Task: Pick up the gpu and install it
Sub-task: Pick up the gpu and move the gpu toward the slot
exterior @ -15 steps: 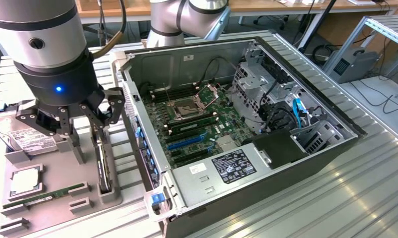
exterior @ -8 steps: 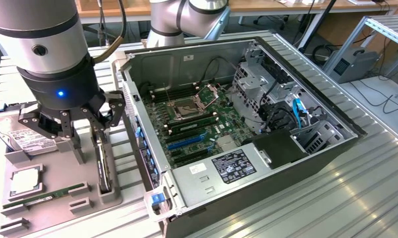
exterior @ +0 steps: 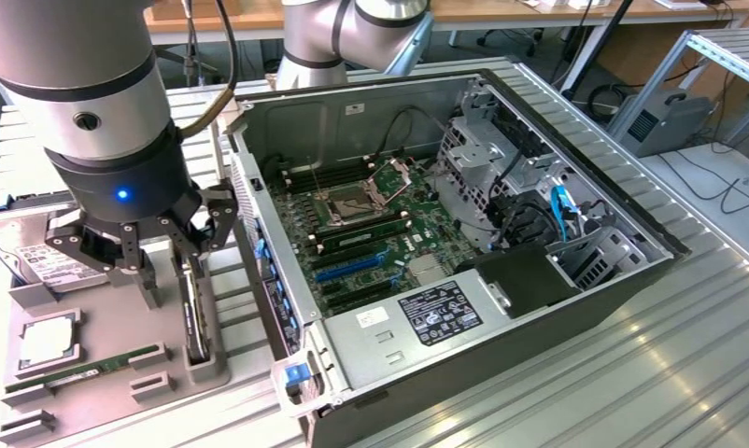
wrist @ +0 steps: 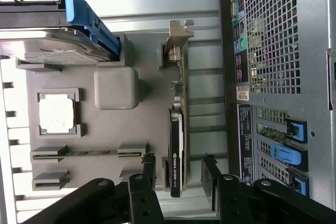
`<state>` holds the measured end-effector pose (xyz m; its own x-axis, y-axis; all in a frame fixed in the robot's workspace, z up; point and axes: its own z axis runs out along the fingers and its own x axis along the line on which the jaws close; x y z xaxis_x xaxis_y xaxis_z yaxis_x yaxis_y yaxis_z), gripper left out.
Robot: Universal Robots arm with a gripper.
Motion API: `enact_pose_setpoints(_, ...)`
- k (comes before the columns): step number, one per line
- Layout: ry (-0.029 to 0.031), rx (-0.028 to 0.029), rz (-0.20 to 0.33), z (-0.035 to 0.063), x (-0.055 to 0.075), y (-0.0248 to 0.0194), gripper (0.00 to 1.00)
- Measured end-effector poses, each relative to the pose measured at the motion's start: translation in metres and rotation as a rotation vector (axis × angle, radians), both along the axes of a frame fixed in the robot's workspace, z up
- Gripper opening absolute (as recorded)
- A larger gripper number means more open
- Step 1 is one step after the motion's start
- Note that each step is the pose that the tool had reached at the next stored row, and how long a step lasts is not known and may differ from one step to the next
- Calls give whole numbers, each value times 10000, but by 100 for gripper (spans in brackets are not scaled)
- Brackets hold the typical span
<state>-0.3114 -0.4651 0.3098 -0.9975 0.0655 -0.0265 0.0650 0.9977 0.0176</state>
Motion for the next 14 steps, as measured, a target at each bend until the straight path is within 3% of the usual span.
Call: enact_pose_setpoints(14,1,-10,0,-54,12,15,48)
